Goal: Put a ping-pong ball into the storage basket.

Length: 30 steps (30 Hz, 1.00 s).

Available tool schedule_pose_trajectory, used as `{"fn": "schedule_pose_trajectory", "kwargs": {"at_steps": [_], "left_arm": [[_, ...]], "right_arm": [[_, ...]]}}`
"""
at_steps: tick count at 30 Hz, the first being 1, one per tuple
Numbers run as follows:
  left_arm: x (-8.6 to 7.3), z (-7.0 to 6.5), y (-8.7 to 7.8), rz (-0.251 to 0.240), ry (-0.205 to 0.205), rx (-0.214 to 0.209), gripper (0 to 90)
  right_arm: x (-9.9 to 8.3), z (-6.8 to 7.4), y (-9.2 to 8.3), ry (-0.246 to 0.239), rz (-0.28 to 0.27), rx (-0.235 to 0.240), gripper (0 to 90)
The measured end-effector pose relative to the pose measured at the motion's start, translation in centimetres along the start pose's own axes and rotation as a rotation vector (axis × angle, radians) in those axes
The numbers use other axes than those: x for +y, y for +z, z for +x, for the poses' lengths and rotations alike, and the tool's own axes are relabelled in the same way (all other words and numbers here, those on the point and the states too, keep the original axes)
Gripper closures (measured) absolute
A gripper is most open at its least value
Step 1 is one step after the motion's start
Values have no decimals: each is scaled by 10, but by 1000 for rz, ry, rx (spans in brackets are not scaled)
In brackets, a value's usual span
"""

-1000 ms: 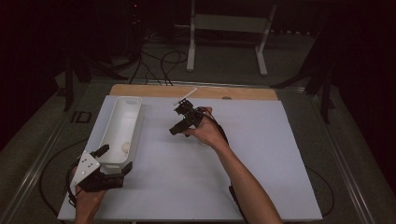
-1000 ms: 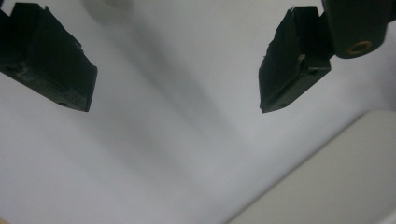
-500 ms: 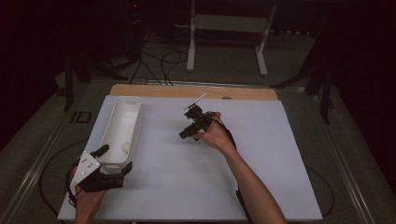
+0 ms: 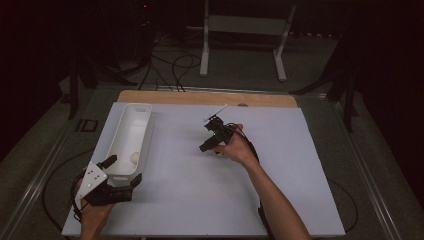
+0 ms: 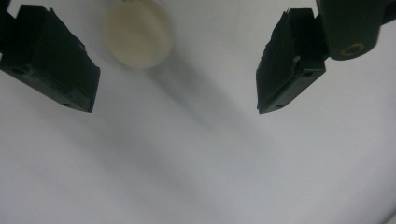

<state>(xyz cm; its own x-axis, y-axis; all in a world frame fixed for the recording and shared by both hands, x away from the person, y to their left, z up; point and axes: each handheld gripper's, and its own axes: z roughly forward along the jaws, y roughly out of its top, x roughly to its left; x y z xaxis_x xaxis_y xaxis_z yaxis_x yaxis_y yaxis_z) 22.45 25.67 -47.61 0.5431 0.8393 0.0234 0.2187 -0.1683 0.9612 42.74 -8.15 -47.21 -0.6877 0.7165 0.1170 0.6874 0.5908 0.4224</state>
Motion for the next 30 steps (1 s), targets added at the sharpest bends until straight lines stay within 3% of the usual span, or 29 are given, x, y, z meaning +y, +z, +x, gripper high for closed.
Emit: {"fn": "schedule_pose_trajectory", "kwargs": {"at_steps": [17, 30], "left_arm": [[0, 0, 0, 2, 2, 0, 6], [0, -1, 0, 2, 2, 0, 6]], "right_arm": [[-11, -8, 1, 9, 39, -27, 159], [-17, -13, 5, 21, 90, -41, 246]]}}
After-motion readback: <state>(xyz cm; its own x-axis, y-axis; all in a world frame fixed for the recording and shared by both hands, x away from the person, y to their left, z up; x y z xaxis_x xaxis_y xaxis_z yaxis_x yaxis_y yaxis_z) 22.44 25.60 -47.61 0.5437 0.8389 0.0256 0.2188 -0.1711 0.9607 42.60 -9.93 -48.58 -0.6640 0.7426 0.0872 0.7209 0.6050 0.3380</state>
